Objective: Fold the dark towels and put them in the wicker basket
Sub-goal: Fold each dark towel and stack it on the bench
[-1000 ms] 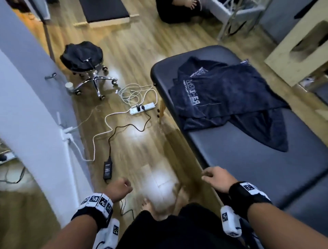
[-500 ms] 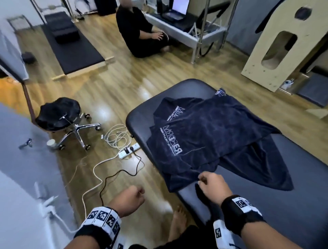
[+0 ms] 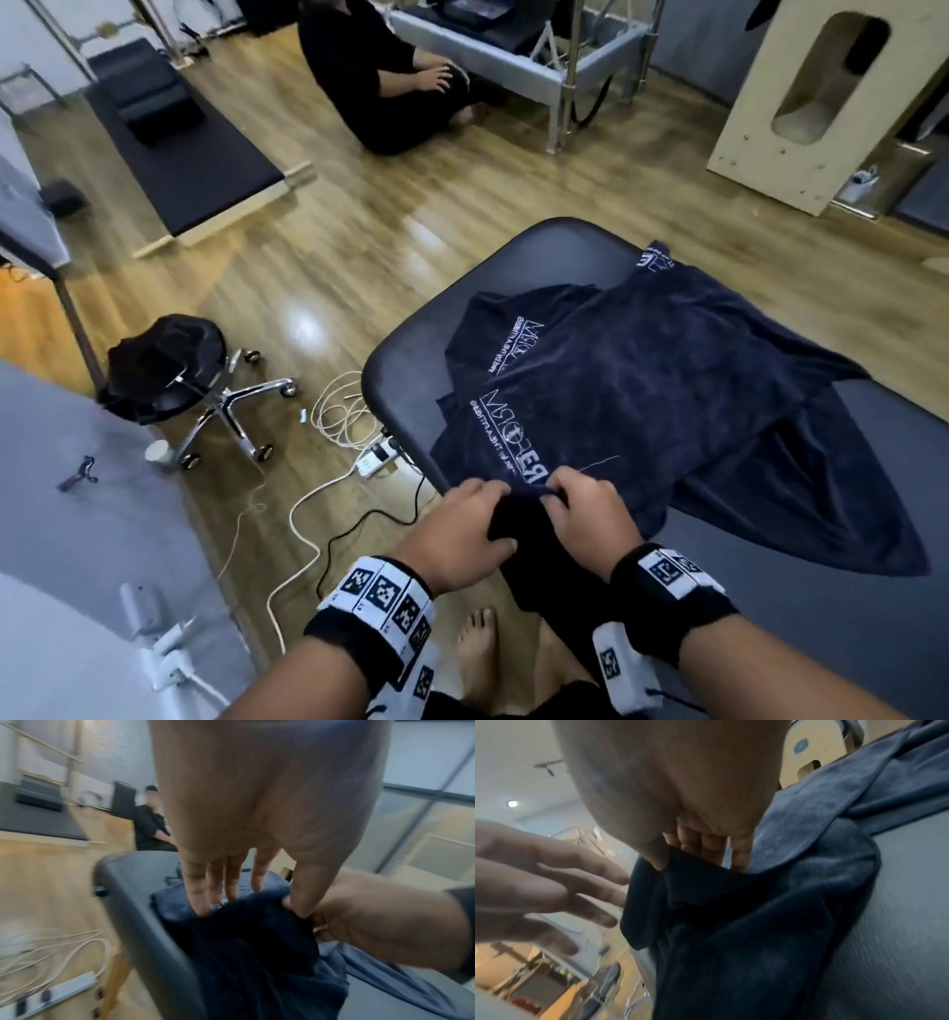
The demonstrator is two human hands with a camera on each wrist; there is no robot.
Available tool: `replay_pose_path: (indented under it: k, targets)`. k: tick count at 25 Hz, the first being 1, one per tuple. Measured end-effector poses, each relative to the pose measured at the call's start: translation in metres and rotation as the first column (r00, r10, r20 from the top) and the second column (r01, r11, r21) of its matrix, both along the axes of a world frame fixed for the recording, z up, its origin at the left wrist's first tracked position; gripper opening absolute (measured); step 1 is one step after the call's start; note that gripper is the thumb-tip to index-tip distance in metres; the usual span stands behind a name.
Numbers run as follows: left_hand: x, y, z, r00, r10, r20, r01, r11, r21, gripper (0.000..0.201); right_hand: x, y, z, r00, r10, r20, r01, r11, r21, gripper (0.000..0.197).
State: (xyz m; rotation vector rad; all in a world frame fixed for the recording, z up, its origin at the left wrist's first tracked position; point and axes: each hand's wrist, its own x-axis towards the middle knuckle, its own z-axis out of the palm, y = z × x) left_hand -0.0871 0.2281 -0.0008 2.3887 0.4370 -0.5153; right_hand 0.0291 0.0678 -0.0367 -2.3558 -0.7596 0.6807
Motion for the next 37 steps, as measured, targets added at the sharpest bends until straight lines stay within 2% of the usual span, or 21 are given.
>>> replay_pose_path:
  k: [2, 3, 5, 8, 10, 12, 13, 14, 17, 18, 19, 20, 21, 22, 23, 25, 28, 31, 32, 35, 37]
  targets:
    - [0.019, -0.002, 0.001, 0.995, -0.103, 0.003, 0.103, 0.991, 0.087, 0.072, 0.0, -0.004, 0.023, 0.997, -0.074, 0.029, 0.071, 0.992, 0.106, 0.008]
    - [0.029, -0.007, 0.004, 0.987, -0.159, 0.006, 0.157, 0.979, 0.132, 0.068, -0.001, -0.009, 0.037, 0.992, -0.115, 0.044, 0.109, 0.986, 0.128, 0.008]
    - [0.047, -0.015, 0.01, 0.969, -0.243, 0.051, 0.231, 0.958, 0.172, 0.045, 0.003, -0.02, 0.061, 0.973, -0.2, 0.111, 0.18, 0.968, 0.173, 0.009]
    - [0.075, -0.023, 0.015, 0.94, -0.275, 0.204, 0.272, 0.961, 0.04, 0.017, 0.0, -0.057, 0.086, 0.921, -0.337, 0.195, 0.316, 0.94, 0.133, 0.016]
    - [0.092, -0.027, 0.02, 0.936, -0.224, 0.27, 0.262, 0.958, -0.113, 0.014, -0.013, -0.09, 0.091, 0.867, -0.459, 0.195, 0.452, 0.888, 0.08, 0.027]
    - [0.108, -0.041, 0.028, 0.905, -0.283, 0.318, 0.353, 0.916, -0.19, 0.014, -0.031, -0.126, 0.092, 0.782, -0.591, 0.196, 0.591, 0.804, 0.065, 0.028]
    - [0.113, -0.048, 0.031, 0.877, -0.345, 0.333, 0.422, 0.886, -0.194, 0.013, -0.039, -0.14, 0.089, 0.756, -0.629, 0.181, 0.63, 0.774, 0.059, 0.024]
    - [0.116, -0.06, 0.034, 0.836, -0.424, 0.348, 0.507, 0.839, -0.196, 0.013, -0.049, -0.154, 0.09, 0.745, -0.647, 0.16, 0.653, 0.757, 0.022, 0.028]
    - [0.113, -0.107, 0.045, 0.669, -0.617, 0.414, 0.727, 0.659, -0.193, 0.024, -0.067, -0.181, 0.09, 0.816, -0.578, 0.014, 0.576, 0.81, -0.108, 0.063]
    - [0.11, -0.124, 0.049, 0.611, -0.67, 0.421, 0.779, 0.603, -0.171, 0.028, -0.072, -0.186, 0.091, 0.842, -0.539, -0.024, 0.532, 0.836, -0.132, 0.066]
    - [0.106, -0.14, 0.053, 0.555, -0.719, 0.417, 0.821, 0.553, -0.14, 0.031, -0.076, -0.191, 0.089, 0.865, -0.501, -0.029, 0.492, 0.858, -0.147, 0.06]
    - [0.103, -0.154, 0.056, 0.509, -0.759, 0.405, 0.851, 0.515, -0.106, 0.032, -0.079, -0.196, 0.086, 0.879, -0.476, -0.014, 0.468, 0.869, -0.16, 0.045]
    - [0.101, -0.164, 0.058, 0.475, -0.788, 0.391, 0.871, 0.486, -0.079, 0.032, -0.08, -0.197, 0.084, 0.88, -0.474, 0.008, 0.469, 0.868, -0.165, 0.027]
    - [0.098, -0.177, 0.061, 0.446, -0.81, 0.381, 0.885, 0.463, -0.052, 0.032, -0.082, -0.206, 0.08, 0.868, -0.497, 0.018, 0.494, 0.857, -0.149, 0.019]
    - [0.096, -0.189, 0.064, 0.432, -0.82, 0.375, 0.89, 0.455, -0.031, 0.032, -0.084, -0.216, 0.075, 0.856, -0.517, 0.017, 0.515, 0.85, -0.109, 0.024]
    - [0.093, -0.218, 0.072, 0.45, -0.798, 0.402, 0.874, 0.485, -0.015, 0.031, -0.085, -0.242, 0.069, 0.841, -0.541, -0.025, 0.541, 0.841, -0.007, 0.028]
    - [0.09, -0.27, 0.083, 0.459, -0.799, 0.388, 0.845, 0.528, 0.087, 0.023, -0.088, -0.292, 0.076, 0.811, -0.578, -0.088, 0.583, 0.811, 0.047, 0.011]
    - [0.096, -0.314, 0.09, 0.486, -0.829, 0.276, 0.811, 0.546, 0.212, 0.016, -0.09, -0.363, 0.087, 0.645, -0.758, -0.099, 0.764, 0.639, 0.09, 0.017]
    - [0.097, -0.331, 0.093, 0.505, -0.825, 0.253, 0.798, 0.559, 0.227, 0.02, -0.09, -0.391, 0.09, 0.6, -0.798, -0.057, 0.798, 0.591, 0.116, 0.015]
    - [0.099, -0.391, 0.113, 0.517, -0.813, 0.268, 0.773, 0.578, 0.262, 0.024, -0.096, -0.468, 0.108, 0.518, -0.848, 0.114, 0.838, 0.53, 0.134, 0.013]
    - [0.101, -0.429, 0.136, 0.509, -0.81, 0.292, 0.777, 0.578, 0.247, 0.025, -0.104, -0.517, 0.13, 0.391, -0.894, 0.22, 0.885, 0.43, 0.179, 0.016]
